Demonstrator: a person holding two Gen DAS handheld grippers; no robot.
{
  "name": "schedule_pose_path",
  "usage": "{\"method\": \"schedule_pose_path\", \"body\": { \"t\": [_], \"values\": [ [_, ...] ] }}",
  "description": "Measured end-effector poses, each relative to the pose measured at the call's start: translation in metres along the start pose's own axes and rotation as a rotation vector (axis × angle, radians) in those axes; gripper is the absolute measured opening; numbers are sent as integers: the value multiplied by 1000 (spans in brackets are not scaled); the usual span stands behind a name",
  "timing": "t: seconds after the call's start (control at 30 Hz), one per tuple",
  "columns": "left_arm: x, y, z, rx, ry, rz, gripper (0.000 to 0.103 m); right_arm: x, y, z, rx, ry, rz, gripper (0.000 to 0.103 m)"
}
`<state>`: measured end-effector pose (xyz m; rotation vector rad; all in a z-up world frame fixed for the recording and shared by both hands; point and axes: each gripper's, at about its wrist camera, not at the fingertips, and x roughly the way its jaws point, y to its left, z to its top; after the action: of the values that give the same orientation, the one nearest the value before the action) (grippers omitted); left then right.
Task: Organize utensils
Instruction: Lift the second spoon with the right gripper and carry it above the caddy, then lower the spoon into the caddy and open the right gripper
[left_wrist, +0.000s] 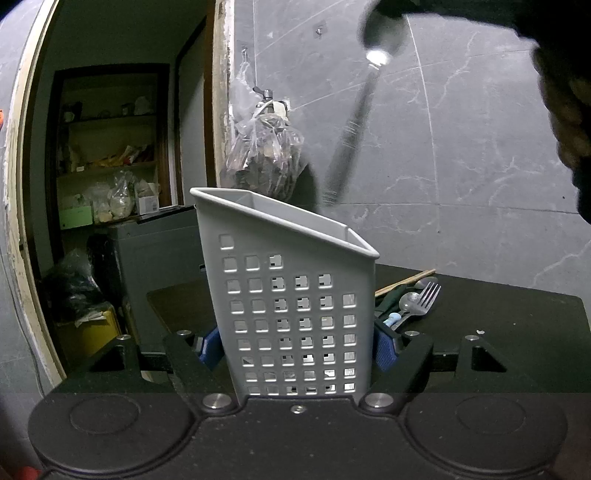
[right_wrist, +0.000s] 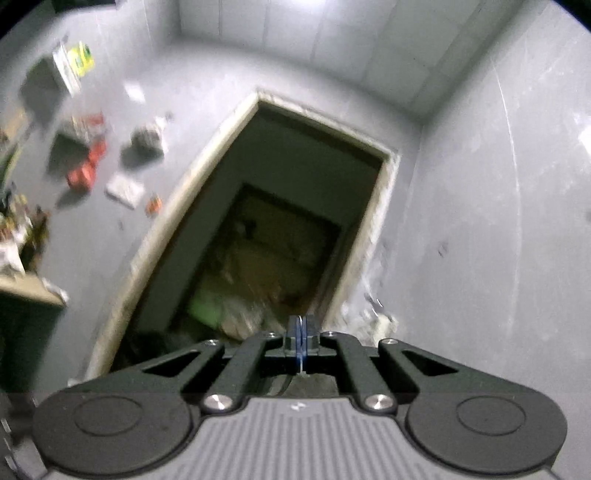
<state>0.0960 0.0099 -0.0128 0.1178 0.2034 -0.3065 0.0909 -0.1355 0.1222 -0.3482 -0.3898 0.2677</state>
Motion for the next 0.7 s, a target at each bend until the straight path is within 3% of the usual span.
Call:
{"method": "schedule_pose_path", "body": {
  "t": [0.1,0.23,0.7],
  "values": [
    [0,0,0,-1,0,1,78,6,9,5,0,-33,59,1],
    [0,-1,-1,2,-2,-1,78,13,21,0,6,-13,128,1],
    [-2,0,-1,6,-4,-4,78,35,58,-40,-2,236,283,1]
  ]
}}
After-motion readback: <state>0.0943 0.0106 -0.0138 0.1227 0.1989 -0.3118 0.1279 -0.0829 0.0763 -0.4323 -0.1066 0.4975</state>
